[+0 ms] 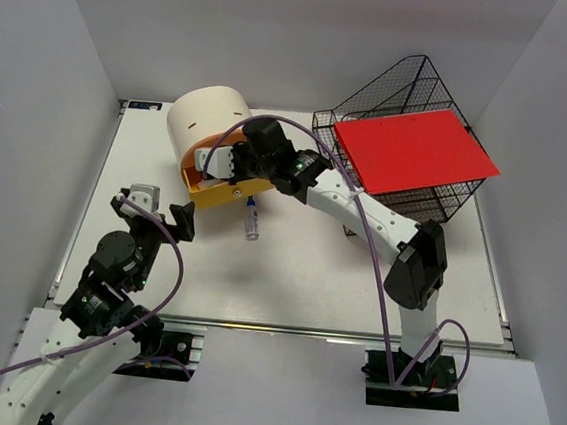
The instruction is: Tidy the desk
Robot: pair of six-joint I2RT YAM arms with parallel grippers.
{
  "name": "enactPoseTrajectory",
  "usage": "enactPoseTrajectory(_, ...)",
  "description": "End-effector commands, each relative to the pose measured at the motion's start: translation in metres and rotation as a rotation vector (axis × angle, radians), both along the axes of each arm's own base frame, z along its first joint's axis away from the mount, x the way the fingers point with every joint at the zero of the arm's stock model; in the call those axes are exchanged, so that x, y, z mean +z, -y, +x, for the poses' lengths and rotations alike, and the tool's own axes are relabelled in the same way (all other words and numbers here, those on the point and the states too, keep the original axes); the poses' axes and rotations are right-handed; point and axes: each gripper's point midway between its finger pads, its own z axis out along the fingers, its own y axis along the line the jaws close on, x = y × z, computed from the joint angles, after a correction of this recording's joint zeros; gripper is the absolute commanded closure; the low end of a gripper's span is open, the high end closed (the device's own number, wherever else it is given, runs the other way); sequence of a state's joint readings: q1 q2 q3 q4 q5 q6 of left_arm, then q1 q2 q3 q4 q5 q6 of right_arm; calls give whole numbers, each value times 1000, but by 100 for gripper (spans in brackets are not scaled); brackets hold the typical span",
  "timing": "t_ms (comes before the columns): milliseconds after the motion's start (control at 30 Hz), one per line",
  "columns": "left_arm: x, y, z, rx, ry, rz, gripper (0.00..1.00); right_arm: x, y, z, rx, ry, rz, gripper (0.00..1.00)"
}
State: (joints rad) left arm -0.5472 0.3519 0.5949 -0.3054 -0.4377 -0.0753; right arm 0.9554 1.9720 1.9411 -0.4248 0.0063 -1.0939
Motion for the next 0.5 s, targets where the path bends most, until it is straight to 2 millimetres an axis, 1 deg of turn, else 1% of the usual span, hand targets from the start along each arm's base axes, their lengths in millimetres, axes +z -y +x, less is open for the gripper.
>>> enactPoseTrajectory(0, -4, 3, 2, -9, -2, 1, 6, 5, -6, 10, 16, 58, 0, 80)
enactPoseTrajectory(33, -3, 4, 3, -15, 1, -1, 7, -3, -3, 10, 16, 48, -15, 78)
enactPoseTrajectory(100, -4, 9, 3, -38, -2, 4, 7, -7, -2, 12, 15, 48, -24, 76)
enactPoseTrajectory(133, -4, 10, 3, -44, -2, 2, 6, -11, -7, 8, 44, 33, -22, 76)
enactPoseTrajectory(233, -7, 17, 5, -74, -20, 8, 6, -16, -7, 11, 43, 26, -24, 75)
enactPoseTrajectory(300, -11, 23, 8, -89, -35, 6, 5, -18, -8, 14, 40, 32, -28, 72)
enactPoseTrajectory(333, -12, 24, 10, -86, -41, -2, 4, -20, -7, 16, 37, 29, -32, 70)
enactPoseTrajectory(367, -12, 26, 13, -80, -48, -50, 3, -23, -6, 16, 34, 27, -40, 65)
enactPoseTrajectory(400, -15, 29, 14, -80, -65, -67, 2, -23, -7, 16, 36, 24, -40, 64)
enactPoseTrajectory(433, -19, 39, 15, -127, -84, -67, 2, -21, -7, 15, 36, 22, -33, 62)
enactPoseTrajectory(467, -20, 44, 15, -143, -102, -89, 2, -21, -6, 15, 32, 12, -25, 56)
